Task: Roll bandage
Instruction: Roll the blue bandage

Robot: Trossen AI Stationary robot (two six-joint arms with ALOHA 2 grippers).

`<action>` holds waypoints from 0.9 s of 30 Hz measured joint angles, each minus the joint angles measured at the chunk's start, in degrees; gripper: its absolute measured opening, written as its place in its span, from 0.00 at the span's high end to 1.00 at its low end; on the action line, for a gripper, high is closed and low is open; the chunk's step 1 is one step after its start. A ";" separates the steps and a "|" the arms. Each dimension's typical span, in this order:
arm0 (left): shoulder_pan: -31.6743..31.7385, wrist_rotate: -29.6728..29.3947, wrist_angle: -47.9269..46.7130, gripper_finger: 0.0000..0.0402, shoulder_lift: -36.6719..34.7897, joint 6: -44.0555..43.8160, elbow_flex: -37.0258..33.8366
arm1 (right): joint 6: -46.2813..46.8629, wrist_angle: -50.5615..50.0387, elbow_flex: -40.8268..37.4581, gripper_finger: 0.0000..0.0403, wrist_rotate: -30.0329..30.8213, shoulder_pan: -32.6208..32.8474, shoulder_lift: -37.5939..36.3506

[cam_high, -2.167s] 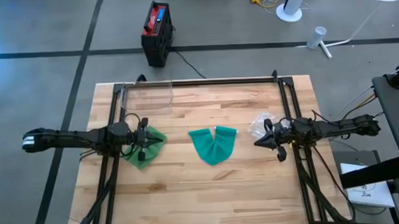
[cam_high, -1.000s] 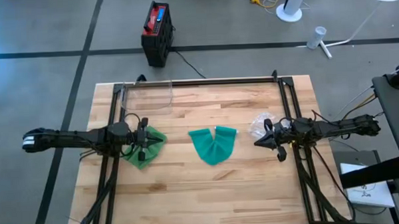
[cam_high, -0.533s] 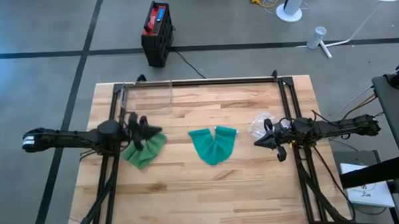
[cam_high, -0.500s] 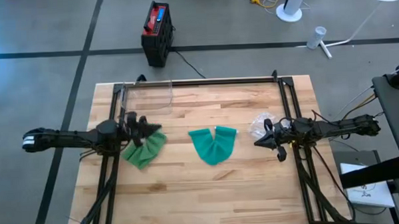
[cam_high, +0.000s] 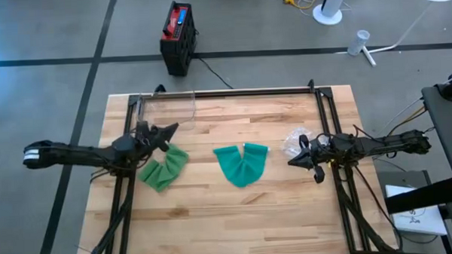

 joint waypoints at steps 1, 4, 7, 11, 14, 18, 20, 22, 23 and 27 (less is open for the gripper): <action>-0.20 0.14 0.88 1.00 2.01 -0.05 0.00 | 0.00 0.02 -0.01 0.99 0.00 0.02 0.00; -1.22 0.93 5.50 1.00 9.17 -0.43 0.00 | 0.01 0.02 0.00 0.99 0.00 0.02 0.00; -2.24 2.48 12.86 1.00 17.29 0.74 0.53 | 0.01 0.02 0.00 0.99 0.00 0.01 0.00; -3.02 5.78 14.24 1.00 28.03 4.71 6.03 | 0.00 0.03 0.00 0.99 0.00 0.01 -0.01; -3.02 11.36 6.82 1.00 36.00 10.79 12.25 | 0.00 0.02 0.00 0.99 0.00 0.00 0.00; -2.97 15.48 -5.30 1.00 44.77 20.24 22.85 | 0.00 0.02 0.00 0.99 -0.01 0.01 0.00; -2.95 18.35 -9.88 1.00 48.91 23.74 27.92 | 0.00 0.02 -0.01 0.99 0.00 0.01 0.00; -2.93 20.37 -12.15 1.00 52.68 27.02 32.04 | 0.00 0.02 -0.01 0.99 0.00 0.01 0.00; -2.88 20.60 -12.22 1.00 54.30 28.43 33.85 | 0.02 0.02 0.00 0.99 0.00 0.02 0.00; -1.20 21.72 -11.91 0.98 59.85 33.37 40.00 | 0.01 0.02 0.00 0.99 0.00 0.02 0.00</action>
